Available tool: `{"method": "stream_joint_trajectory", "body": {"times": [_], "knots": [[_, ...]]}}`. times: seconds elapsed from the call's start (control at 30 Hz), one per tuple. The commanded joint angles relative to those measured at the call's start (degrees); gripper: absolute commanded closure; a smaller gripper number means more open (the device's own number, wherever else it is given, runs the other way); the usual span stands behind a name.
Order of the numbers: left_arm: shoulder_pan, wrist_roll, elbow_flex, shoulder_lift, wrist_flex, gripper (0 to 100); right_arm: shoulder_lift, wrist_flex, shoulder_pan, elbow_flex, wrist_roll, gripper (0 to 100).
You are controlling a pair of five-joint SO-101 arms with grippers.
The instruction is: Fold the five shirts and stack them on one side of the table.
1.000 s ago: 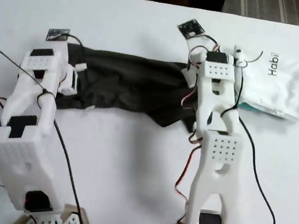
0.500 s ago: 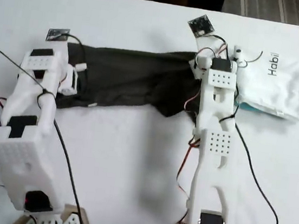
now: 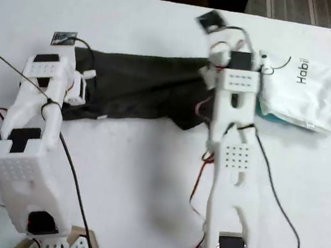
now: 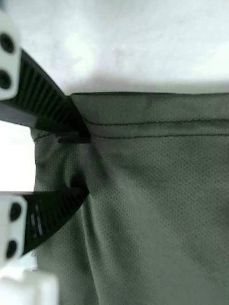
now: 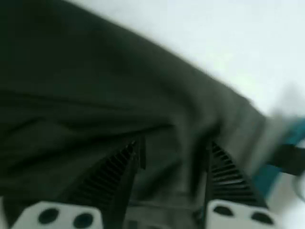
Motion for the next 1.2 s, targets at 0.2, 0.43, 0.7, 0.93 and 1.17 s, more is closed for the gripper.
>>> {"method": "stream_joint_trajectory", "body": {"times": [0.2,0.43,0.7,0.93,1.17], "knots": [[-1.76,-0.26,0.04,-0.26,-2.37,83,-4.26,4.35,-9.27,-1.85,-0.09,79.4],[-1.76,-0.26,0.04,-0.26,-2.29,83,1.01,5.05,-10.68,-2.11,0.00,79.5],[-1.76,-0.26,0.04,-0.26,-2.29,83,-0.04,7.43,-10.86,-1.85,-0.09,79.6],[-1.76,-0.26,0.04,-0.26,-2.29,83,-0.40,7.60,-10.86,-1.76,-0.26,79.7],[-1.76,-0.26,0.04,-0.26,-2.37,83,-1.10,7.78,-10.51,0.53,-0.35,79.7]]}}
